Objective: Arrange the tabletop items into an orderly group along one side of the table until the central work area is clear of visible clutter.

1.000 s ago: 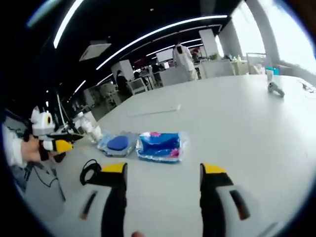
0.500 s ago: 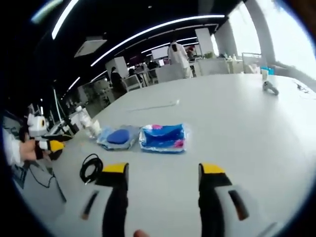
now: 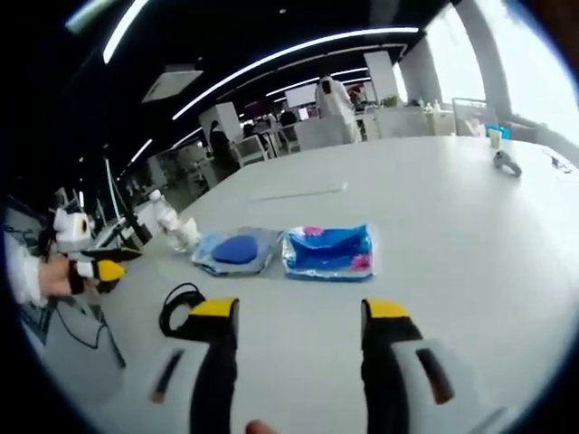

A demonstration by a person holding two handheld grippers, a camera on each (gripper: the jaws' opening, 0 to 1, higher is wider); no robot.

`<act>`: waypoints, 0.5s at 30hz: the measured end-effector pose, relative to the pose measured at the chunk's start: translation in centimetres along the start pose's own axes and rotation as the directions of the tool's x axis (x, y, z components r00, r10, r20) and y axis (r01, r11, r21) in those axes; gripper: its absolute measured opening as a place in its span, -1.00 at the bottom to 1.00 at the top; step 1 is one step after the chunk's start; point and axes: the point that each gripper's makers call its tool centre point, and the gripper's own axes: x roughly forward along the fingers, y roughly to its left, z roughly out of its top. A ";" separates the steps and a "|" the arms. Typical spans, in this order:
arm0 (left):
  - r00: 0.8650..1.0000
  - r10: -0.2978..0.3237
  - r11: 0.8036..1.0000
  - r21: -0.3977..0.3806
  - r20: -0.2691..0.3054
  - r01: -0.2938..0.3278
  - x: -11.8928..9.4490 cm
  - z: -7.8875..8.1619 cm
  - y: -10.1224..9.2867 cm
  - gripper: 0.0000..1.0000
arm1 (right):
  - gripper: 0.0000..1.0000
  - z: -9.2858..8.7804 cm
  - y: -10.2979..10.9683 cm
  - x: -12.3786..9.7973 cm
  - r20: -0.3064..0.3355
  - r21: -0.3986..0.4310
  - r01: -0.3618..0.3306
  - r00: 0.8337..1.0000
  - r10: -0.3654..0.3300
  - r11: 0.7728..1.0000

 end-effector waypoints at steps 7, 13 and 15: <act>1.000 0.009 0.999 -0.041 -0.019 -0.010 0.7 -1.8 -0.2 0.63 | -0.02 -1.2 3.4 1.7 -0.030 0.014 -0.039 0.999 0.039 0.999; 1.000 0.010 0.997 -0.078 -0.027 -0.012 0.2 -4.1 -1.1 0.63 | -0.07 -2.8 7.5 3.8 -0.085 0.008 -0.104 0.991 0.104 0.995; 0.999 0.015 0.996 -0.086 -0.031 -0.018 -0.1 -4.8 -1.2 0.63 | -0.08 -3.3 8.9 4.4 -0.107 0.008 -0.132 0.985 0.132 0.991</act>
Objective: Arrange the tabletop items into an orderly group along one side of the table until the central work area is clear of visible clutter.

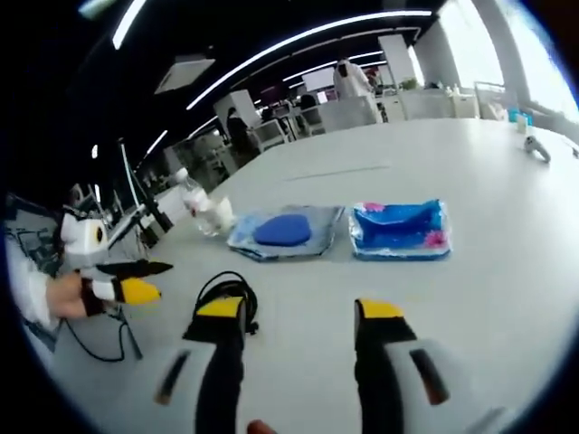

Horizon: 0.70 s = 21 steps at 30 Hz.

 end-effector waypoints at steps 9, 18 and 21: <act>1.000 0.021 1.000 0.014 0.016 -0.021 -1.5 -0.7 0.7 0.66 | -0.10 -1.2 3.2 2.9 -0.081 -0.055 -0.067 0.995 0.062 0.996; 0.998 0.026 0.999 0.028 0.056 -0.027 -3.3 -0.1 1.2 0.69 | -0.15 -2.6 5.4 5.9 -0.184 -0.142 -0.109 0.980 0.082 0.984; 0.997 0.015 0.999 0.029 0.070 -0.017 -4.1 0.1 1.1 0.70 | -0.16 -2.2 6.1 6.5 -0.183 -0.150 -0.122 0.979 0.094 0.981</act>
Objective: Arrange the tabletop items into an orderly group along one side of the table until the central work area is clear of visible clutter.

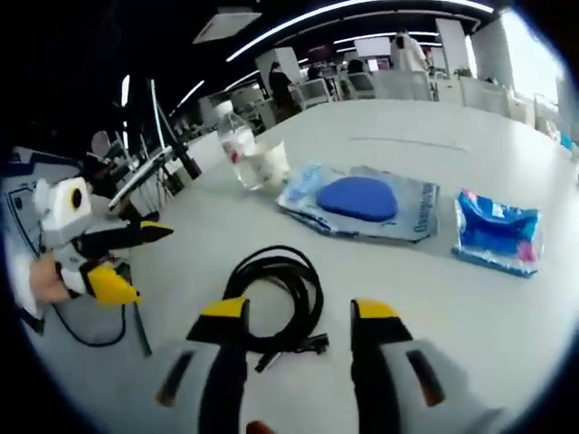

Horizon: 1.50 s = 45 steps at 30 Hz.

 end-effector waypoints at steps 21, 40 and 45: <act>0.992 -0.024 0.996 0.084 0.128 0.013 -6.6 1.6 1.3 0.84 | -0.47 -2.7 -0.7 2.8 -0.128 -0.098 0.049 0.990 -0.061 0.994; 0.976 -0.008 0.999 0.032 0.219 0.001 -7.1 3.2 1.7 0.70 | -0.96 -2.2 -2.3 1.7 -0.174 0.133 0.121 0.980 -0.097 0.984; 0.972 0.014 1.000 0.000 0.236 -0.014 -7.3 3.5 2.3 0.72 | -0.96 -1.9 -2.7 0.5 -0.140 0.229 0.085 0.989 -0.053 0.970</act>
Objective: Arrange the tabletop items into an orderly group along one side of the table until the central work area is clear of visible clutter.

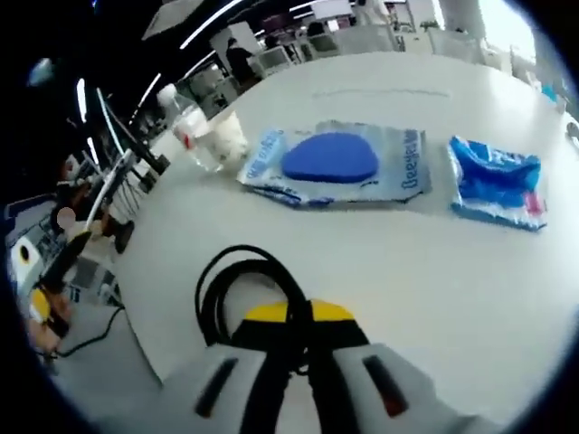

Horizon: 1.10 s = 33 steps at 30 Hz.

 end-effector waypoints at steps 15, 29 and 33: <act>1.000 0.021 1.000 -0.023 -0.013 -0.021 0.1 -0.2 0.2 0.71 | -0.96 3.5 -8.4 -6.8 0.168 0.118 0.048 0.984 -0.067 0.992; 0.999 0.037 0.999 -0.018 -0.034 -0.037 -0.1 -0.5 0.1 0.67 | -0.95 2.0 -12.1 -9.8 0.159 0.186 0.143 0.972 -0.173 0.972; 0.999 0.039 0.999 -0.021 -0.037 -0.040 -0.1 -0.6 0.3 0.66 | -0.94 2.0 -12.6 -9.8 0.152 0.190 0.168 0.968 -0.198 0.967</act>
